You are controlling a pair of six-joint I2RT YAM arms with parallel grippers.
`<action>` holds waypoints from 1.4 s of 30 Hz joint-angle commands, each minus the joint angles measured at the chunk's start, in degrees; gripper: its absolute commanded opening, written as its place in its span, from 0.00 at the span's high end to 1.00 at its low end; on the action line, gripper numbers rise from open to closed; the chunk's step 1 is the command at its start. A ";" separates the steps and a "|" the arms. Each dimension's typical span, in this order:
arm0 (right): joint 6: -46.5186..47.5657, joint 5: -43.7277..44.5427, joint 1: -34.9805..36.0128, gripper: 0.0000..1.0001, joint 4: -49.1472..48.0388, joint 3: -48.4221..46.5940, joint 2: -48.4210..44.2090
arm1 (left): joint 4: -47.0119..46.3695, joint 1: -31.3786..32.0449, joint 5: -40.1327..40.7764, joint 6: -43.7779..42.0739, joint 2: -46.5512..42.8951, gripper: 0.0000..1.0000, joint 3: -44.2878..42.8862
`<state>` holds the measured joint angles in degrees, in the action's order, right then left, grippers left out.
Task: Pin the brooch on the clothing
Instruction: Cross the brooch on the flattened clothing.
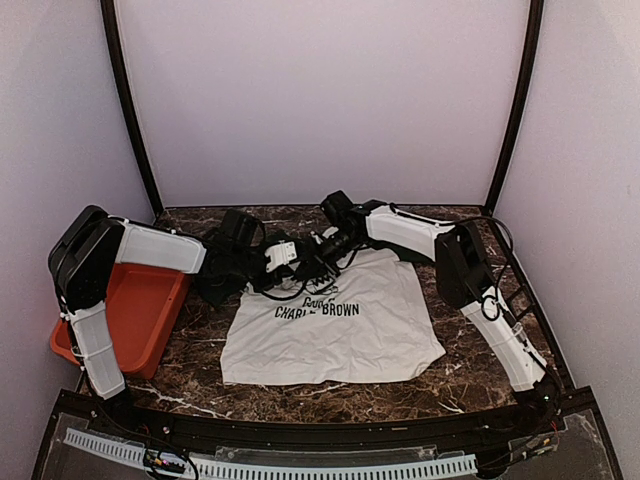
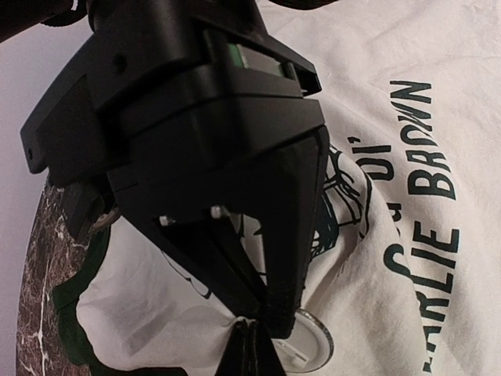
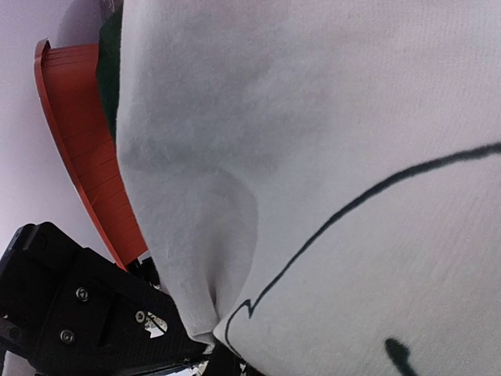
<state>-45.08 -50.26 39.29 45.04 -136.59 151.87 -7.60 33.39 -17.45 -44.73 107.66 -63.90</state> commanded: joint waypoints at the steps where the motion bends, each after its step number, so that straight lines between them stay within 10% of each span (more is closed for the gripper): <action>1: 1.32 -7.42 2.48 1.00 -6.68 0.56 0.10 | -1.04 0.93 -0.53 2.89 -1.00 0.99 -0.33; 13: 1.04 -8.39 0.95 1.00 -11.92 7.13 -2.96 | -1.47 0.36 -4.01 7.19 -1.79 0.98 0.63; 22: 2.59 -9.58 -1.24 1.00 -15.65 14.41 -7.02 | -2.51 -3.49 -4.51 21.82 -6.84 0.43 1.68; 29: 6.08 -14.92 -1.54 1.00 -16.91 16.35 -9.21 | 2.24 -3.85 2.18 30.50 -10.93 0.20 -1.16; 42: 12.48 -19.04 -0.79 1.00 -16.58 16.28 -11.97 | 18.31 -4.73 -5.27 41.98 -18.41 0.20 -2.24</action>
<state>-36.36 -67.09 37.69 29.65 -120.70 143.61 1.83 29.61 -17.80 -8.01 91.83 -66.52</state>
